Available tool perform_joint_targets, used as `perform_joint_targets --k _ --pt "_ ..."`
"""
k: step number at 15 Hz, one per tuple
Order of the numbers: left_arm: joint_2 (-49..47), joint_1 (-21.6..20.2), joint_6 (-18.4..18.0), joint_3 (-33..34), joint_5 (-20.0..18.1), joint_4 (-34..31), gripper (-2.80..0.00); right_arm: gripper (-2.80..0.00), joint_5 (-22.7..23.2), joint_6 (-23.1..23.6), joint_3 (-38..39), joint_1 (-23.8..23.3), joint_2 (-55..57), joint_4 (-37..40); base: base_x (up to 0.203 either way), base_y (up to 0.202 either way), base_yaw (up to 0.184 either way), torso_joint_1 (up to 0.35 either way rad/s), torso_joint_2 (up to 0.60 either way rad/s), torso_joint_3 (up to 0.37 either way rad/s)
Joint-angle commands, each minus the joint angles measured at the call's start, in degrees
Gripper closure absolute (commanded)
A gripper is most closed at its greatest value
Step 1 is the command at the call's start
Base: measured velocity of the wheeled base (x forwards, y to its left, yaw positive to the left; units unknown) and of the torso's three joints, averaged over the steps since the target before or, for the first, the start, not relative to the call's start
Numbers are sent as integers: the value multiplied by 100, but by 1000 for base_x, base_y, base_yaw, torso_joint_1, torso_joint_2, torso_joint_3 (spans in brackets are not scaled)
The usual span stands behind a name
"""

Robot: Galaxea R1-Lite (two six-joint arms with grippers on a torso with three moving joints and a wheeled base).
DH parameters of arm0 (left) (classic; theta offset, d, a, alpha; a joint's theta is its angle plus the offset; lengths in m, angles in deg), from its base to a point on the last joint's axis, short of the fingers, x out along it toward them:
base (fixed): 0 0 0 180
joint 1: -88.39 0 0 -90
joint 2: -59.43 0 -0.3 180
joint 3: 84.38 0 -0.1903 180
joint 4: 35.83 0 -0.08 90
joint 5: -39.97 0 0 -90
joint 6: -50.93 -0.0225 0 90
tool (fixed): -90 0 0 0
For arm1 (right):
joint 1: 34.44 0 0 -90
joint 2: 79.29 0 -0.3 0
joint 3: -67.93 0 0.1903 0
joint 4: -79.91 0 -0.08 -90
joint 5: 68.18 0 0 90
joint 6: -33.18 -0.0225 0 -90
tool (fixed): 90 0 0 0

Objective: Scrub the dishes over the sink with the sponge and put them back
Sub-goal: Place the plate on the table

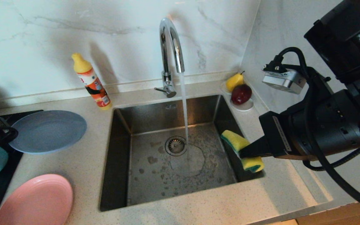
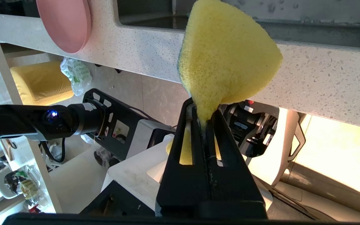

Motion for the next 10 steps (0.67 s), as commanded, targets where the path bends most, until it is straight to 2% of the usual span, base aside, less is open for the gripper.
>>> perform_joint_targets --k 1,4,7,10 --pt "-383 -40 140 -83 -2 79 0 0 7 -18 10 1 -65 36 0 0 0 0 0 0" --pt "-600 -91 160 -94 -52 225 0 0 7 -18 10 10 -99 54 0 0 0 0 0 0" --pt "-621 -126 149 -102 -375 230 0 0 16 -18 28 12 -101 72 0 0 0 0 0 0" --pt "-830 -160 157 -211 -401 258 0 0 16 -10 19 18 -134 72 0 0 0 0 0 0"
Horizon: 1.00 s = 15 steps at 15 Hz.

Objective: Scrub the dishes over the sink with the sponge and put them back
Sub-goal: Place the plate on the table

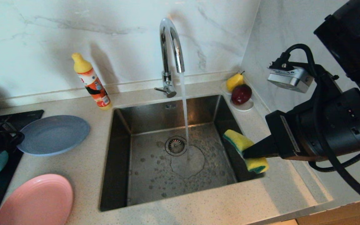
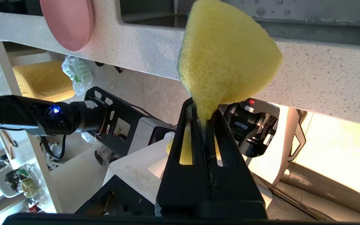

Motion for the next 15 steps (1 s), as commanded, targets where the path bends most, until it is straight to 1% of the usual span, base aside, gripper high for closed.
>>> perform_joint_targets --k 1,8,9,10,15 --pt "-204 -45 26 -80 -4 96 0 0 -2 -18 -4 4 -27 27 0 0 0 0 0 0" --pt "-527 -120 26 -133 -4 183 0 0 6 -18 -1 21 -11 27 0 0 0 0 0 0" --pt "-541 -120 17 -133 -4 183 -152 0 6 -18 -1 21 -20 27 0 0 0 0 0 0" --pt "-537 -120 26 -133 -4 183 -280 0 6 -18 -1 21 -20 27 0 0 0 0 0 0" --pt "-115 -118 28 -103 -47 135 -280 0 6 -27 119 13 -65 9 0 0 0 0 0 0"
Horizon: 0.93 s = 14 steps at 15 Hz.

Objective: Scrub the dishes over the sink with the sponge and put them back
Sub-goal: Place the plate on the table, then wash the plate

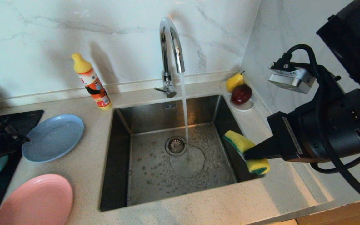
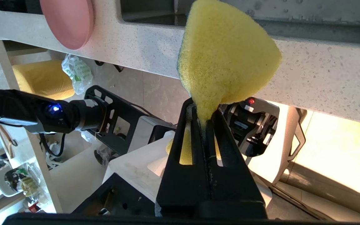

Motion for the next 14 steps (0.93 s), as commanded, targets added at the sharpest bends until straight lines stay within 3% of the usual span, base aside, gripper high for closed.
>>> perform_joint_targets --k 1,4,5,7,10,11,14 --pt "409 5 25 19 -11 -47 -280 0 8 -14 64 2 -37 30 0 0 0 0 0 0" --pt "1130 44 -49 16 -8 -493 -280 0 0 -17 102 -1 -28 12 0 0 0 0 0 0" --pt "1399 72 -168 21 -38 -831 0 0 0 -15 157 -14 -28 -1 0 0 0 0 0 0" --pt "1906 97 -510 26 -200 -1813 0 0 0 -14 245 -43 -42 -5 0 0 0 0 0 0" --pt "2553 96 -1607 208 -294 -3080 0 0 0 -14 477 -121 -84 -14 0 0 0 0 0 0" --pt "2651 95 -1822 359 -285 -3320 0 0 0 -14 495 -130 -101 -14 0 0 0 0 0 0" --pt "2693 63 -1915 720 150 -3407 0 0 0 -14 558 -209 -177 -14 0 0 0 0 0 0"
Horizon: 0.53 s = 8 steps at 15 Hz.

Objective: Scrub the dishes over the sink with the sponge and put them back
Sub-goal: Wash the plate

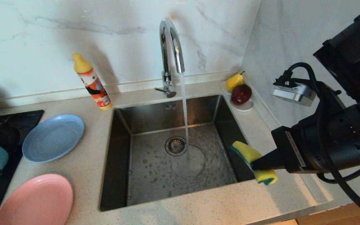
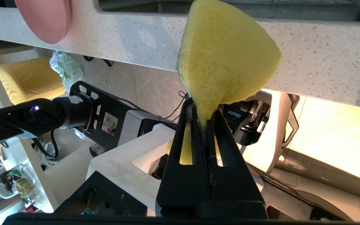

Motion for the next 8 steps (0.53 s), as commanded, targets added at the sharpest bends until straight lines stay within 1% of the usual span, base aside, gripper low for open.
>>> perform_joint_targets --k 1,3,6,7,8 --pt "117 -19 -19 359 224 15 0 0 5 -21 55 -78 -37 25 0 0 0 0 0 0" --pt "-14 -33 -171 671 298 62 0 0 5 -16 58 -130 32 16 0 0 0 0 0 0" --pt "-402 -157 -293 848 332 230 0 0 13 -12 50 -130 189 2 0 0 0 0 0 0" --pt "-545 -245 -334 858 340 305 -76 0 13 -12 50 -130 238 -74 0 0 0 0 0 0" --pt "-726 -350 -398 859 342 392 -280 0 13 -12 58 -130 285 -171 0 0 0 0 0 0"
